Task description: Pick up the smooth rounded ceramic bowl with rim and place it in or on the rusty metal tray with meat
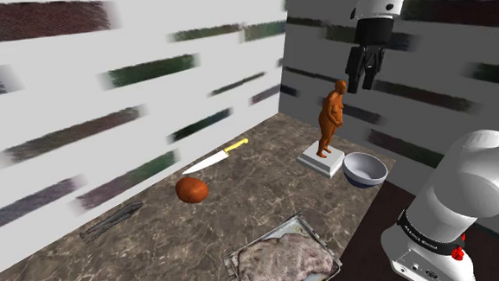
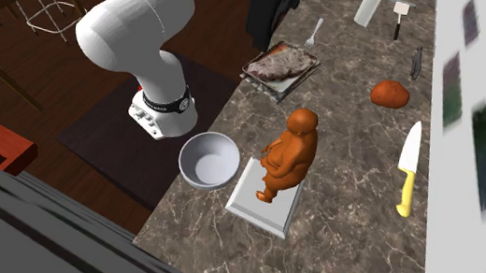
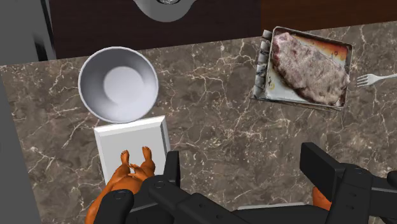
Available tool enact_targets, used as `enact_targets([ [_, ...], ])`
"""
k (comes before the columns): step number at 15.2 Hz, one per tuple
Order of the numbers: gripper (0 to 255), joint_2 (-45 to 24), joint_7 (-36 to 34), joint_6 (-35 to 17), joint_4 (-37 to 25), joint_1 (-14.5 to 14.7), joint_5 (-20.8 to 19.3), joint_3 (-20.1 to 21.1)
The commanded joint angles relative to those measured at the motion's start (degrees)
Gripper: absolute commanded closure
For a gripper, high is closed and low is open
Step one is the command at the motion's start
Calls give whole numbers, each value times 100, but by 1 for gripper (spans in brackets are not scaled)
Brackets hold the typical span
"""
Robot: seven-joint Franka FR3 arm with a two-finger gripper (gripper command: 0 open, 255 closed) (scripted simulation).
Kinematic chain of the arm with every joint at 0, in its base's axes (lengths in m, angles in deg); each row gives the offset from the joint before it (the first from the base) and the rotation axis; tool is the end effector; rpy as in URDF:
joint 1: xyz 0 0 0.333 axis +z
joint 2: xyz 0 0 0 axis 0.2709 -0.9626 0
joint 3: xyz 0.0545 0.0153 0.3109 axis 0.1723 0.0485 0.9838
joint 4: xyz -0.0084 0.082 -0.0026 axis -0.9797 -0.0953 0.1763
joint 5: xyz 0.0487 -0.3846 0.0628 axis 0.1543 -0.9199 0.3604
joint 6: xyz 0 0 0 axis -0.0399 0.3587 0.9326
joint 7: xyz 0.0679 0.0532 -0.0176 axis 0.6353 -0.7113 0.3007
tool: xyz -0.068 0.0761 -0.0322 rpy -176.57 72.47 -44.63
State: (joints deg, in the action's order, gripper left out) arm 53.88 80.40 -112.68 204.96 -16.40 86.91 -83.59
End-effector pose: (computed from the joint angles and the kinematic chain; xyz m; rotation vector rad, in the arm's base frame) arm 0.2976 -0.0140 0.5756 -2.9652 -0.0225 0.2198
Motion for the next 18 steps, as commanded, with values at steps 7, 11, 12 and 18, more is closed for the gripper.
enact_targets([
  [7, 0, 473, 548, -794, 1176, -251, -489, -394],
  [11, 0, 644, 920, -1378, 1855, -474, -866, -719],
  [12, 0, 664, 1015, -1534, 2011, -537, -968, -809],
  [18, 0, 523, 1605, -2601, 2802, -974, -1627, -1428],
])
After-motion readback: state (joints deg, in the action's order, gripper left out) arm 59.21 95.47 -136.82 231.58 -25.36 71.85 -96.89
